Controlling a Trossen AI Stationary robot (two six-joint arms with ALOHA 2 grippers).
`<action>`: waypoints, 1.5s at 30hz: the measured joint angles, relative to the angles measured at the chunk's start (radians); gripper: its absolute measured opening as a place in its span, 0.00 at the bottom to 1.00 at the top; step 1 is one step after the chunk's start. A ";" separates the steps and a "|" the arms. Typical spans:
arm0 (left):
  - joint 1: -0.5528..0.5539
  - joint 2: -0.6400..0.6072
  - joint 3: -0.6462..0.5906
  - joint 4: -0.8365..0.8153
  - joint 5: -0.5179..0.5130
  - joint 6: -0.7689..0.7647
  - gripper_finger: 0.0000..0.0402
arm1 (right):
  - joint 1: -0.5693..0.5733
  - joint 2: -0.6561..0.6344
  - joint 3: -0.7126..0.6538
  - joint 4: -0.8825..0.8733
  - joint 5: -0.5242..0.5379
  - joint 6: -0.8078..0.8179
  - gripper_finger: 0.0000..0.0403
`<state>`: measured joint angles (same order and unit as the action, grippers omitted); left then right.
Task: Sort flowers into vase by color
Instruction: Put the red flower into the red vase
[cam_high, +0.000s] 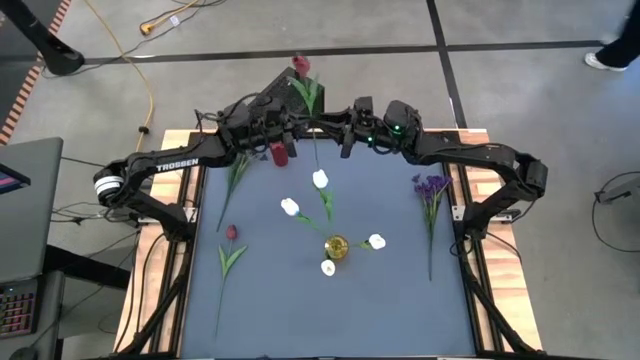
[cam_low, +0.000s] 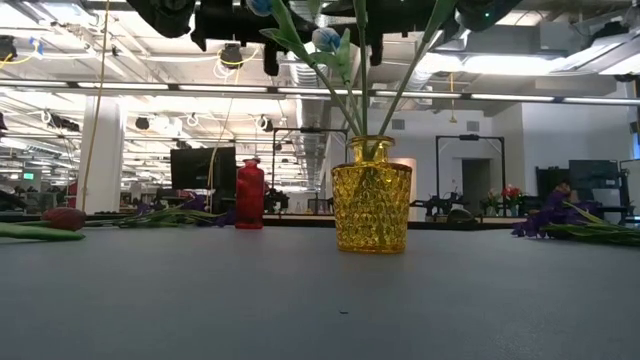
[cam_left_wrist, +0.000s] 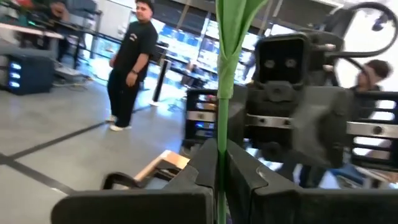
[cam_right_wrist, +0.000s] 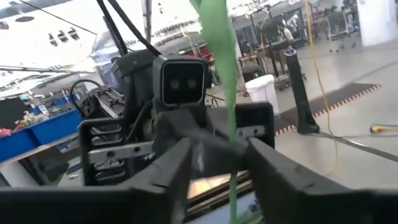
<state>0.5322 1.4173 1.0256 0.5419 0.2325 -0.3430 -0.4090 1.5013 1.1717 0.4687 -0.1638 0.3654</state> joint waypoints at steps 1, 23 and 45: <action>0.014 -0.004 0.000 -0.004 -0.001 0.007 0.00 | -0.006 -0.005 0.000 -0.012 0.000 0.000 0.52; 0.365 -0.044 -0.052 -0.091 0.023 0.192 0.00 | -0.045 -0.042 0.000 -0.200 0.001 -0.033 0.69; 0.365 -0.096 -0.355 0.120 -0.034 0.170 0.00 | -0.045 -0.042 0.000 -0.217 0.004 -0.026 0.69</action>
<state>0.8970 1.3212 0.6707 0.6619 0.1981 -0.1734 -0.4541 1.4597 1.1713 0.2512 -0.1596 0.3395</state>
